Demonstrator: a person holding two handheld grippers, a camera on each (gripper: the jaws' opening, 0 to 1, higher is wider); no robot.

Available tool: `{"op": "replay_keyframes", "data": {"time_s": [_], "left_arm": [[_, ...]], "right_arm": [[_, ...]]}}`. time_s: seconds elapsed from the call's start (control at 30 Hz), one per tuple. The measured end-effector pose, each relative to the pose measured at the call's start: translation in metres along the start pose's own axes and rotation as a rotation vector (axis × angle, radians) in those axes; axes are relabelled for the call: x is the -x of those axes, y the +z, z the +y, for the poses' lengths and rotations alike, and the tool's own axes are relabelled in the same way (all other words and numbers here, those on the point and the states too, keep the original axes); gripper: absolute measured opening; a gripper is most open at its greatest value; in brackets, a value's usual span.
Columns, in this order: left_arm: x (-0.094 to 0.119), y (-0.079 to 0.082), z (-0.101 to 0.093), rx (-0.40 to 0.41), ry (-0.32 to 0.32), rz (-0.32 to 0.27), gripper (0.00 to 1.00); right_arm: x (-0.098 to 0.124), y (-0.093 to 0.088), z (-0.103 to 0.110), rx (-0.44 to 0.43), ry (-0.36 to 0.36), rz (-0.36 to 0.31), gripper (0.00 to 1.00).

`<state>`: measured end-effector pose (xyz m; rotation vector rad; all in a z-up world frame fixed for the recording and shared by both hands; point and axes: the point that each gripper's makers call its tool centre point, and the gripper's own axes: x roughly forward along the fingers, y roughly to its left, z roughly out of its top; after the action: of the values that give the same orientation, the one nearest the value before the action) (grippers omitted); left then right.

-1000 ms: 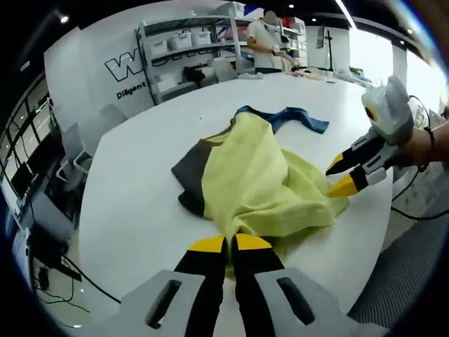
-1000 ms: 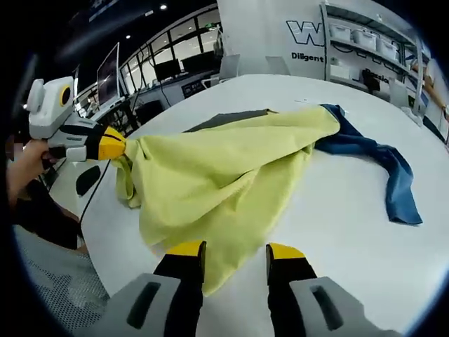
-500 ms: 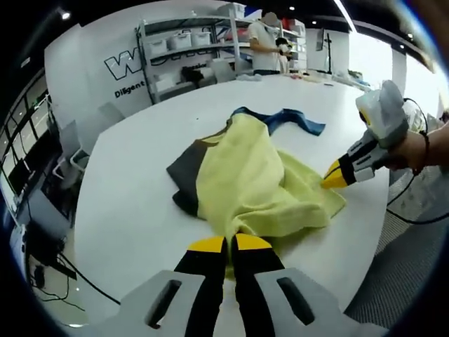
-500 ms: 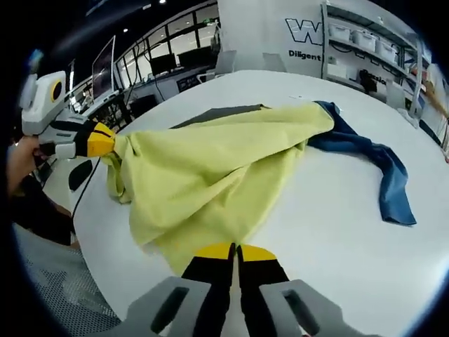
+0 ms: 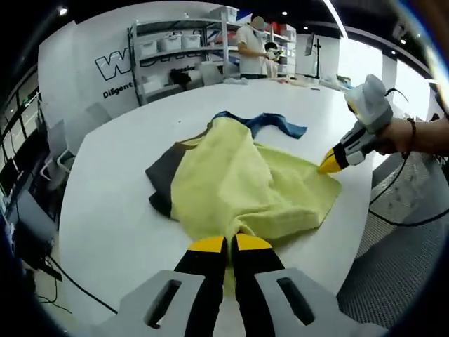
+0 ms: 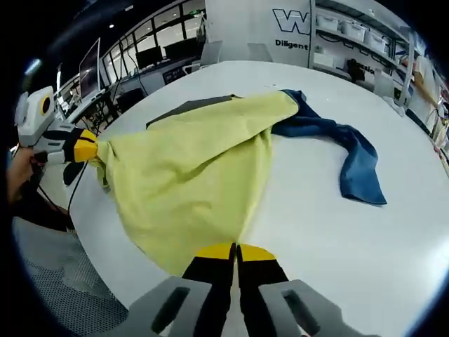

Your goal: Fold the garment on the visible template until the final outline fits inside the template.

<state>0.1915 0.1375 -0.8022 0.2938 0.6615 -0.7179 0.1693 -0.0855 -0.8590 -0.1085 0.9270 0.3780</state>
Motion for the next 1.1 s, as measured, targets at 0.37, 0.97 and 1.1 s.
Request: {"op": "replay_keyframes", "data": {"time_s": [0.37,0.97,1.1], "left_arm": [[-0.004,-0.001,-0.031,-0.009,-0.097,0.008,0.04],[-0.009,-0.014,-0.077,-0.06,-0.217,0.086,0.05],[-0.009,-0.019,-0.083,-0.06,-0.232,0.108,0.05]], "right_arm": [[0.014,-0.018,-0.028,0.015,-0.067,0.062,0.0],[0.038,-0.052,-0.057,-0.054,-0.121,0.171,0.0],[0.042,-0.057,-0.06,-0.069,-0.122,0.179,0.0]]}}
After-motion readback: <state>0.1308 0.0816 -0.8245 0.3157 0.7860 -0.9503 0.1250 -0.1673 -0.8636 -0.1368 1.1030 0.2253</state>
